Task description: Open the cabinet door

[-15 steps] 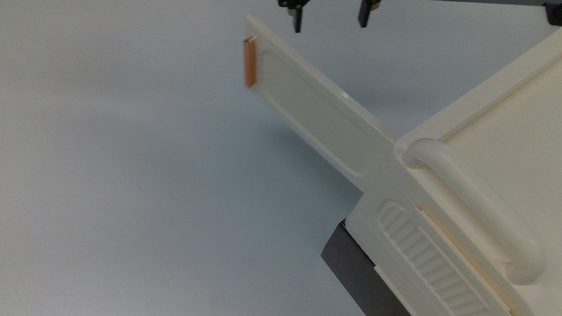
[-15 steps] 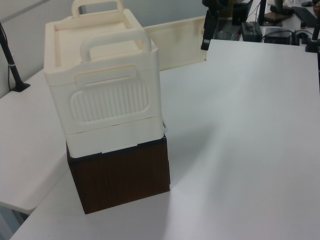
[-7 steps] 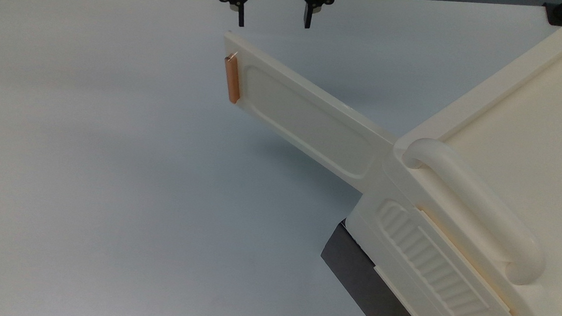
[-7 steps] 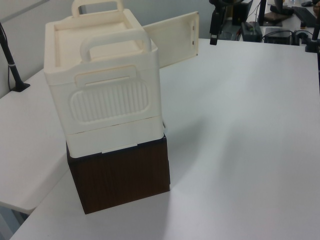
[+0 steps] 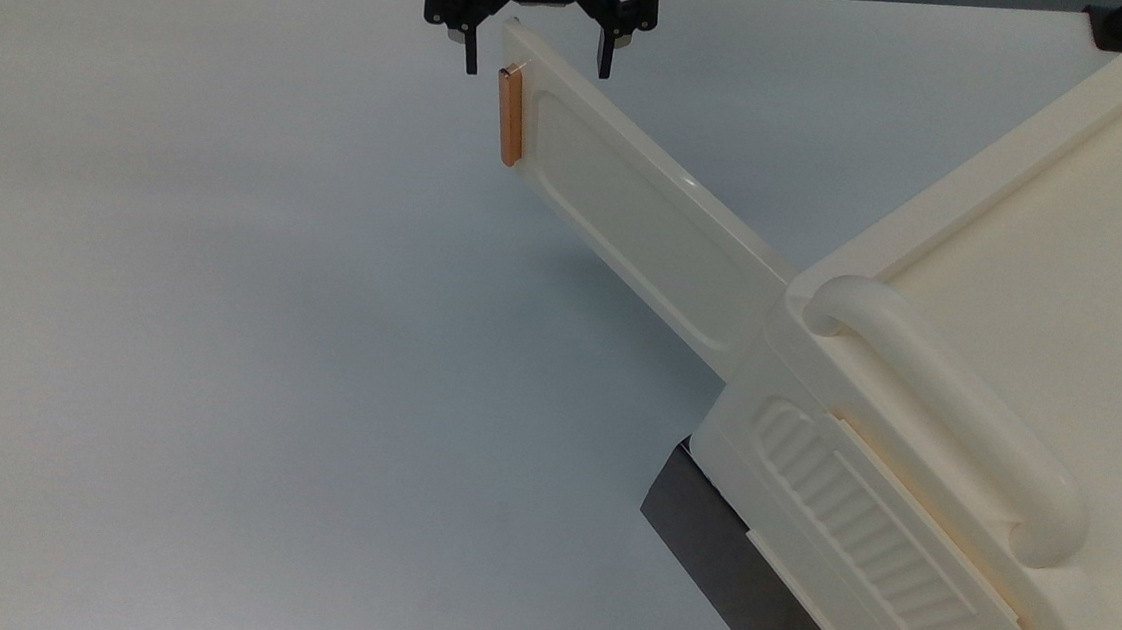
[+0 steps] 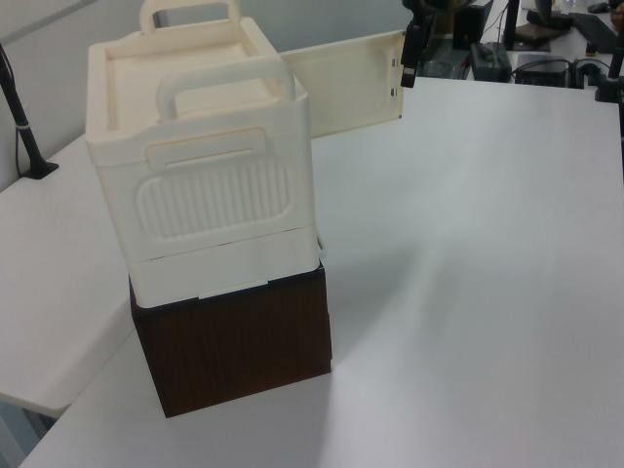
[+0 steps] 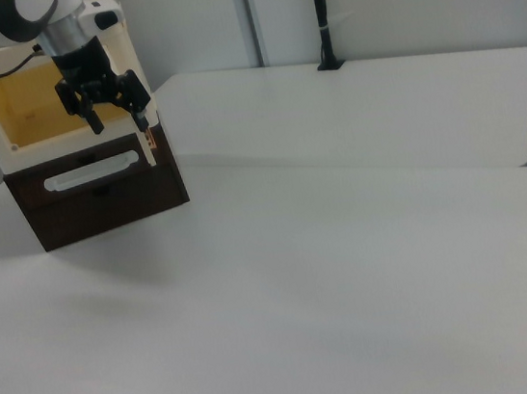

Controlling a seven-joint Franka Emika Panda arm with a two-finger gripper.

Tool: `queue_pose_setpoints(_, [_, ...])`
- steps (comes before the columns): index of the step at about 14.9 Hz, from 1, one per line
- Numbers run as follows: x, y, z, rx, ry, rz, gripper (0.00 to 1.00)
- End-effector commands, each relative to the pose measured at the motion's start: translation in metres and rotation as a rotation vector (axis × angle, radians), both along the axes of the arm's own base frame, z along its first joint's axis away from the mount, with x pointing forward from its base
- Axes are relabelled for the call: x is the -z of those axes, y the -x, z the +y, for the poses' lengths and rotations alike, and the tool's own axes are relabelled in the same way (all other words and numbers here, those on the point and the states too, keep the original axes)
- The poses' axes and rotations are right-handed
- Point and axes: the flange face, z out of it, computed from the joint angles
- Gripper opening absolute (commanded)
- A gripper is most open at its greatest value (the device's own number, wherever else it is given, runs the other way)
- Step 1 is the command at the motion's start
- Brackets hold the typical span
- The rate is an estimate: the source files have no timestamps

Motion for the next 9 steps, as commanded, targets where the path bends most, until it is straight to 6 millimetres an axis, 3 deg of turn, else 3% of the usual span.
queue_pose_setpoints(1, [0.008, -0.01, -0.005, 0.014, -0.01, -0.041, 1.0])
queue_pose_setpoints(4, [0.01, -0.01, -0.02, 0.034, -0.003, -0.033, 1.0])
queue_pose_setpoints(6, [0.011, -0.003, -0.047, 0.067, 0.008, 0.022, 1.0])
queue_pose_setpoints(9, [0.009, 0.008, -0.057, 0.084, 0.017, 0.078, 1.0])
